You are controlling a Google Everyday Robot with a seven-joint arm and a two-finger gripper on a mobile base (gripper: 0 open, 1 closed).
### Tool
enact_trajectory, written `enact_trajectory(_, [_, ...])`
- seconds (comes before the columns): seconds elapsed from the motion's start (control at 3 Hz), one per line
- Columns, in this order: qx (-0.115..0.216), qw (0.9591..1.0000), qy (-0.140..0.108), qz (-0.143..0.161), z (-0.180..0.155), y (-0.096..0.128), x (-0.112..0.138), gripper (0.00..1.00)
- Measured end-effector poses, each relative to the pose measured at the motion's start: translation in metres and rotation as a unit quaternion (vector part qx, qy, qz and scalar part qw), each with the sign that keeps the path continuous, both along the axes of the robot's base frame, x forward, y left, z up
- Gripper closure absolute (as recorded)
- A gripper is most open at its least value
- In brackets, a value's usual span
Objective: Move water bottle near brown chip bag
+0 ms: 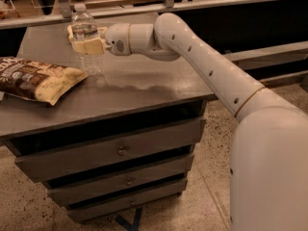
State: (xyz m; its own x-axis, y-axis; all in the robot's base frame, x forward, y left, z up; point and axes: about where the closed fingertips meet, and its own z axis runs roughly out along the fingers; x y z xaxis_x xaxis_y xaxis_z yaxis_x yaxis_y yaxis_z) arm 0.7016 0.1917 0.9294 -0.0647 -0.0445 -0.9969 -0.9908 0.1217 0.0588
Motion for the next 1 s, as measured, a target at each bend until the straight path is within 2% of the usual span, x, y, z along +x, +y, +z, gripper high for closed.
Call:
enact_trajectory(0.67, [0.016,0.9994,0.023,0.017,-0.011,0.018,-0.012,1.00])
enact_trajectory(1.0, [0.021,0.9991,0.030,0.023,-0.016,0.022,-0.016,0.82])
